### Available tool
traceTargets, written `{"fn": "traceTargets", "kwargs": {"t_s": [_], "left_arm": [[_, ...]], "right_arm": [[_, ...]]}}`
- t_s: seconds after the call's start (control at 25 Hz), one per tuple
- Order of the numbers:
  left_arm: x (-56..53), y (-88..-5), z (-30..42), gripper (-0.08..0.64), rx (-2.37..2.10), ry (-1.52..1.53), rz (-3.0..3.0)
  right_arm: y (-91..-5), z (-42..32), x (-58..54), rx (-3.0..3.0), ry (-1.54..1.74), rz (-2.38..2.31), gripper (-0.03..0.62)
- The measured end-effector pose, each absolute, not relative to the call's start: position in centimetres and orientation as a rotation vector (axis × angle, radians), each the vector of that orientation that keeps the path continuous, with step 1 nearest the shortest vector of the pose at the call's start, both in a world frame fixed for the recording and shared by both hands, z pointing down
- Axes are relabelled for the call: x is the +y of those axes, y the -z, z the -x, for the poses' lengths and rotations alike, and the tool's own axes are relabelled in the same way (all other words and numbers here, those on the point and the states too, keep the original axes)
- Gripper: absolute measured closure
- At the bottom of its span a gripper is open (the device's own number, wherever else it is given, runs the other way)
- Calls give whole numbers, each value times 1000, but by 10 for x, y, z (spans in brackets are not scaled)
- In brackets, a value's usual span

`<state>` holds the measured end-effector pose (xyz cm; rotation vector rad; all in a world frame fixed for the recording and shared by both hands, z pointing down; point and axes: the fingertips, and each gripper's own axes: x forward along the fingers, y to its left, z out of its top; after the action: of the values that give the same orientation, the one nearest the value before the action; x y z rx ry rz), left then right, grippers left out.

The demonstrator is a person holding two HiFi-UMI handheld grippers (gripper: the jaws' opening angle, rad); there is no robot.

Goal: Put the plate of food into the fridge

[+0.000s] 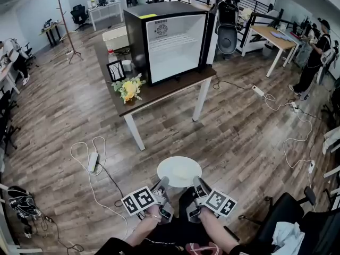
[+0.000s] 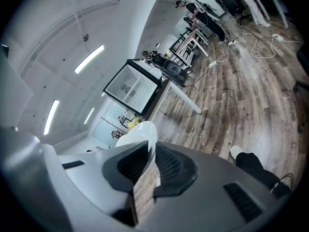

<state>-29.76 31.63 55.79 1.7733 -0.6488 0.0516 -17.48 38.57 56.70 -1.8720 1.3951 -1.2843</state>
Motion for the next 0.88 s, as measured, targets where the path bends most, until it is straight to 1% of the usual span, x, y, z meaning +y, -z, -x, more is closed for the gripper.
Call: {"fn": "traceTargets", "kwargs": {"t_s": [0.32,0.88], "left_arm": [[272,-563,268,528,-721,-15,-1750],[196,-565,183,525,-830,64,-1701]], "right_arm": [[-572,140,330,1483,1326,1831,538],[-572,48,238,1628,1366,1775,538]]}}
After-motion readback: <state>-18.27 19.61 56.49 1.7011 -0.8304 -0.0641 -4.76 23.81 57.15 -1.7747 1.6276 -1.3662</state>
